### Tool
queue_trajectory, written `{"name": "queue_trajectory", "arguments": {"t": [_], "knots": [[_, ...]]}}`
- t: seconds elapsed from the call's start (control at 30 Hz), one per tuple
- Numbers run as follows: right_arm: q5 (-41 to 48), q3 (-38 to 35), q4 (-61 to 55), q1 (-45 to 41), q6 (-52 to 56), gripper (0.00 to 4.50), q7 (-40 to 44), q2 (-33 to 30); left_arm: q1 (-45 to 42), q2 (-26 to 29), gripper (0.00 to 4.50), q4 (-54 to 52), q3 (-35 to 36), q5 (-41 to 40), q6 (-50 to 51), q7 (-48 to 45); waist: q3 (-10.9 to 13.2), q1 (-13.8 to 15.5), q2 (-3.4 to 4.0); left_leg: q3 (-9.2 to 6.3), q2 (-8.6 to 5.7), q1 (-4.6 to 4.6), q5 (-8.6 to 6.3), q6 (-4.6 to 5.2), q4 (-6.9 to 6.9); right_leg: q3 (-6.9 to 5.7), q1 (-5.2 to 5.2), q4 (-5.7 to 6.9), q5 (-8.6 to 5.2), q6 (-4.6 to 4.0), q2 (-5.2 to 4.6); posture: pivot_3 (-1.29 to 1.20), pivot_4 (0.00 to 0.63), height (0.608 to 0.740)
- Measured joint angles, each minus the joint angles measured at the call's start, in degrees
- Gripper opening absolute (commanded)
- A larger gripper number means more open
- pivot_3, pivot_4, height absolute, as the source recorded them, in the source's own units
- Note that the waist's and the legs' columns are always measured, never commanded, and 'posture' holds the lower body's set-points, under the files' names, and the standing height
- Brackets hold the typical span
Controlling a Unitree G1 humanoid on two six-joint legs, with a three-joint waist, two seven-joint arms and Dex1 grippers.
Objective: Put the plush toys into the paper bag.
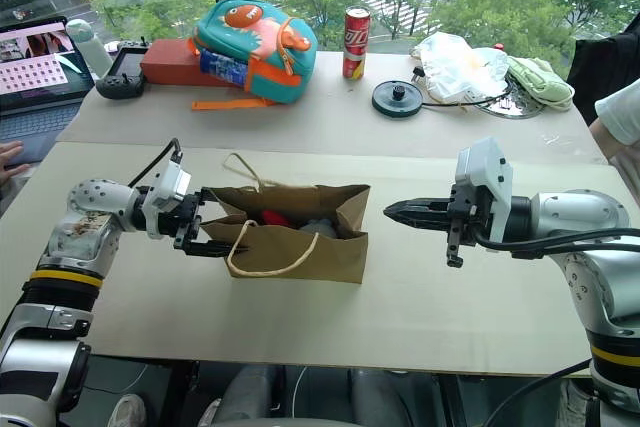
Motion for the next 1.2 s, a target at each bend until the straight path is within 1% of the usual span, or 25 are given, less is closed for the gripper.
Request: {"name": "queue_trajectory", "arguments": {"t": [0.07,0.23,0.4,0.43,0.47,0.57,0.63,0.8,0.9,1.2], "knots": [[0.0,0.0,-0.2,0.5,0.3,0.0,-0.1,0.0,0.0,0.8,4.46,-0.4,0.0,0.0,1.1,-0.5,0.0,0.0,0.0,0.0,0.0,0.0,0.0,0.0,0.0,0.0,0.0,0.0,0.0,0.0,0.0,0.0,0.15,0.728],[0.0,0.0,-0.8,0.8,0.6,0.0,-0.4,-0.2,0.0,4.7,4.46,-5.3,1.5,-2.7,9.8,-0.6,0.0,-0.1,0.0,-0.01,0.02,0.0,0.0,0.0,0.0,-0.01,-0.01,0.02,0.0,0.01,0.01,0.0,0.15,0.728],[0.1,0.0,-1.0,0.9,1.0,0.0,-0.2,-1.1,-0.5,9.7,4.46,-12.2,5.9,-8.1,19.8,0.9,0.0,0.0,0.0,0.0,0.03,0.01,0.0,0.0,0.0,-0.02,-0.01,0.03,-0.01,0.01,0.0,0.0,0.15,0.728],[0.2,0.0,-1.0,0.8,1.1,0.0,-0.1,-1.1,-0.7,11.0,4.46,-13.4,6.8,-9.5,22.5,1.0,0.0,0.0,0.0,-0.01,0.04,0.0,0.0,0.0,0.0,-0.02,-0.01,0.02,-0.01,0.01,0.01,0.0,0.15,0.728],[0.3,0.1,-1.0,0.2,1.3,0.0,0.2,-1.3,-0.7,14.0,4.46,-14.6,7.6,-11.6,26.2,0.2,0.0,-0.3,0.0,0.0,0.05,0.0,0.0,0.0,0.0,-0.01,-0.05,0.03,-0.01,0.02,0.01,0.0,0.15,0.728],[0.2,0.2,-0.9,-0.9,1.3,0.0,1.1,-2.6,-0.9,19.5,4.46,-14.9,10.6,-13.9,30.9,-1.2,0.0,-0.6,0.06,0.02,0.06,0.07,0.0,0.0,-0.05,-0.01,-0.04,0.04,-0.07,0.02,0.01,0.0,0.15,0.728],[0.5,0.2,-0.8,-1.8,1.5,0.0,1.4,-3.0,-1.6,20.1,4.46,-13.9,11.9,-14.9,32.2,-1.2,0.0,-0.3,0.08,0.02,0.06,0.1,0.0,0.0,-0.04,-0.03,-0.02,0.08,-0.16,0.11,0.01,0.0,0.15,0.728],[2.9,0.2,-1.1,-3.4,2.0,0.0,2.3,-3.2,-2.3,20.4,4.46,-11.7,12.1,-15.2,33.6,-0.9,0.0,0.1,0.08,0.03,0.05,0.05,0.0,0.0,-0.01,-0.04,-0.02,0.05,-0.17,0.12,0.0,0.0,0.15,0.728],[4.3,0.2,-1.1,-4.1,2.5,0.0,2.2,-3.2,-2.5,20.8,4.46,-11.6,12.1,-15.2,33.6,-1.1,0.0,0.1,0.08,0.04,0.05,0.03,-0.01,0.02,-0.03,-0.03,-0.05,0.05,-0.1,-0.03,0.01,0.0,0.15,0.728],[4.5,0.2,-1.1,-4.4,2.5,0.0,2.0,-3.2,-2.8,20.7,4.46,-11.4,12.1,-15.2,33.5,-1.3,0.0,0.1,0.08,0.04,0.05,0.03,-0.01,0.02,-0.02,-0.04,-0.05,0.08,-0.11,-0.04,0.01,0.0,0.15,0.728]]}}
